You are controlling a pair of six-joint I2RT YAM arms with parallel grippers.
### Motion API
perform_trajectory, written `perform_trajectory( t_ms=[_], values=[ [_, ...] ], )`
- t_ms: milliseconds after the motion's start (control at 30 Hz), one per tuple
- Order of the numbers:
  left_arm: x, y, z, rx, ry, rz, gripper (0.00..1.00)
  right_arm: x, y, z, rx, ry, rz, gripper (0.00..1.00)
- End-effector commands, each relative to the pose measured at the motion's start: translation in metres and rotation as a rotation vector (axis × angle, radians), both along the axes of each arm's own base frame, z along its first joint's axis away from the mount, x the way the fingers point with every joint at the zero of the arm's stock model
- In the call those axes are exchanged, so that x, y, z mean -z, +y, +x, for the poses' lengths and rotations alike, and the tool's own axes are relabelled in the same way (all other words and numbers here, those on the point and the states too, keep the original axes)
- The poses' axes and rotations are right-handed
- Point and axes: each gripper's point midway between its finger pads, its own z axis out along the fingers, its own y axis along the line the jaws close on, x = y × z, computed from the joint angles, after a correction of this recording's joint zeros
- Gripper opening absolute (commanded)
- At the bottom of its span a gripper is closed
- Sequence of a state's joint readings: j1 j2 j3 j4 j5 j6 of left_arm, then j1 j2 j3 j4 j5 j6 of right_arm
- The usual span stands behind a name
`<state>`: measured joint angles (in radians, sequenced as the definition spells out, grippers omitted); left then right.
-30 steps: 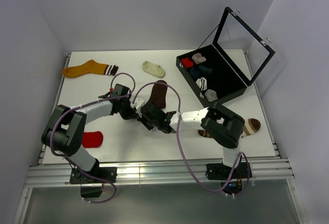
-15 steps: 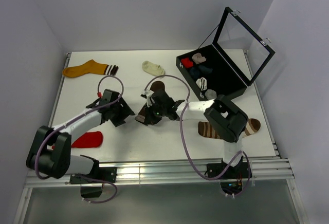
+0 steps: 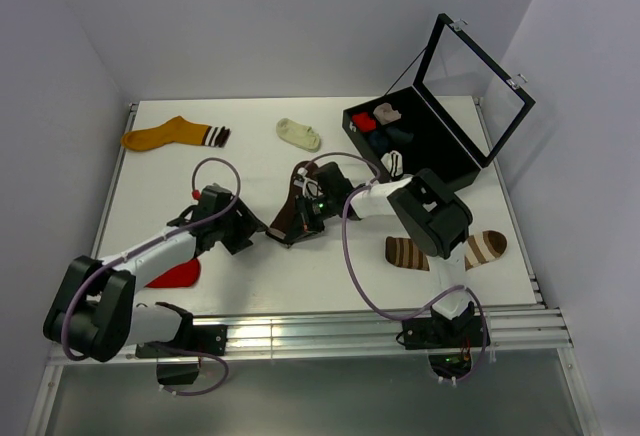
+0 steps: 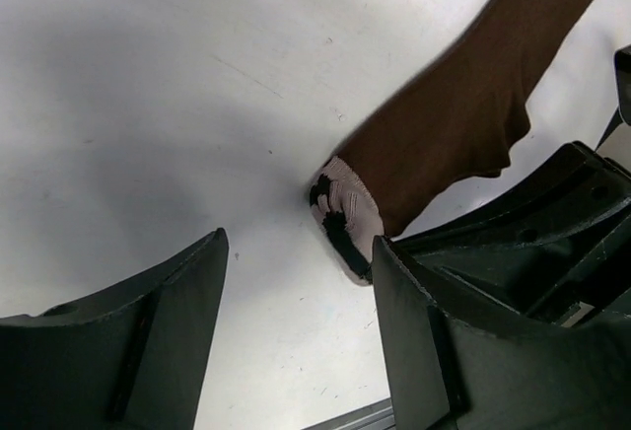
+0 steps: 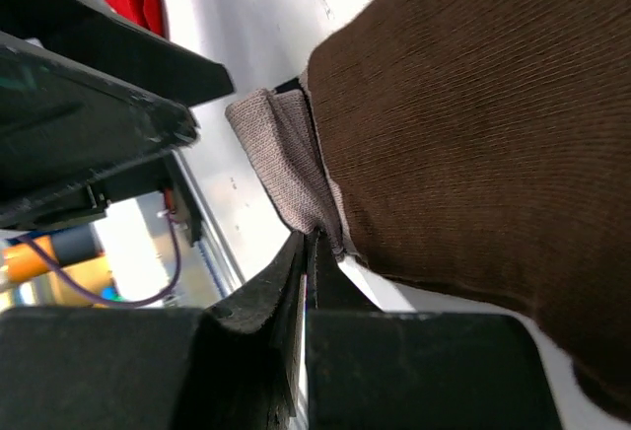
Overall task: Roll the socks
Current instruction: Roll the sock at the center of the board.
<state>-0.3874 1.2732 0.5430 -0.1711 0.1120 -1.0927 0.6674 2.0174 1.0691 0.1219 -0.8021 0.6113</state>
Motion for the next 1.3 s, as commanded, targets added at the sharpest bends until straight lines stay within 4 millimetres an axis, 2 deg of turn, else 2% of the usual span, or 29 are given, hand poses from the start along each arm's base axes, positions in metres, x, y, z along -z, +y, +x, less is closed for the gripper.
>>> perform_trajectory(
  t_ms=[0,133,267,367,467,567,600,667,700,767,800,867,900,933,967,1000,1100,1233,1267],
  values=[
    [-0.006,-0.015,0.011,0.010,-0.034,-0.048,0.65,-0.003,0.004,-0.002,-0.004,0.064,0.029,0.00],
    [-0.003,-0.022,0.017,0.013,-0.029,-0.056,0.63,0.001,0.003,-0.002,0.005,0.077,0.020,0.00],
    [0.006,-0.026,0.015,0.028,0.005,-0.034,0.58,0.005,0.000,0.000,0.016,0.082,0.014,0.00],
    [0.016,-0.026,0.011,0.027,0.033,-0.015,0.50,0.007,-0.001,0.001,0.014,0.077,0.006,0.00],
    [0.025,-0.024,0.007,0.026,0.069,0.011,0.41,0.009,-0.003,0.002,0.014,0.054,-0.013,0.00],
    [0.029,-0.021,0.004,0.026,0.093,0.039,0.26,0.006,-0.005,0.004,0.017,0.026,-0.024,0.02],
    [0.029,-0.020,0.004,0.026,0.099,0.047,0.17,0.002,-0.005,0.006,0.014,0.000,-0.022,0.05],
    [0.029,-0.019,0.005,0.039,0.109,0.066,0.10,0.000,-0.006,0.008,0.016,-0.042,-0.041,0.09],
    [0.024,-0.022,0.010,0.045,0.099,0.067,0.07,-0.005,-0.007,0.012,0.006,-0.094,-0.045,0.14],
    [0.027,-0.020,0.008,0.067,0.122,0.099,0.05,-0.004,-0.011,0.015,0.011,-0.160,-0.100,0.21],
    [0.027,-0.020,0.010,0.073,0.123,0.109,0.04,-0.015,-0.009,0.015,-0.010,-0.235,-0.095,0.28],
    [0.026,-0.021,0.012,0.100,0.132,0.128,0.02,-0.015,-0.014,0.020,0.010,-0.318,-0.156,0.33],
    [0.023,-0.023,0.016,0.107,0.131,0.131,0.02,-0.021,-0.015,0.018,-0.002,-0.388,-0.172,0.38],
    [0.027,-0.023,0.015,0.126,0.145,0.144,0.02,-0.024,-0.016,0.021,0.004,-0.437,-0.188,0.39],
    [0.029,-0.022,0.013,0.136,0.164,0.155,0.02,-0.018,-0.024,0.029,0.042,-0.500,-0.255,0.41],
    [0.027,-0.025,0.017,0.142,0.162,0.152,0.02,-0.027,-0.023,0.025,0.023,-0.576,-0.269,0.44],
    [0.029,-0.027,0.017,0.165,0.179,0.155,0.02,-0.039,-0.024,0.035,0.041,-0.771,-0.346,0.47],
    [0.031,-0.027,0.018,0.180,0.195,0.171,0.02,-0.049,-0.005,0.021,-0.018,-0.910,-0.350,0.48],
    [0.031,-0.028,0.017,0.186,0.197,0.170,0.02,-0.046,-0.003,0.023,-0.018,-0.926,-0.368,0.48]
  ],
)
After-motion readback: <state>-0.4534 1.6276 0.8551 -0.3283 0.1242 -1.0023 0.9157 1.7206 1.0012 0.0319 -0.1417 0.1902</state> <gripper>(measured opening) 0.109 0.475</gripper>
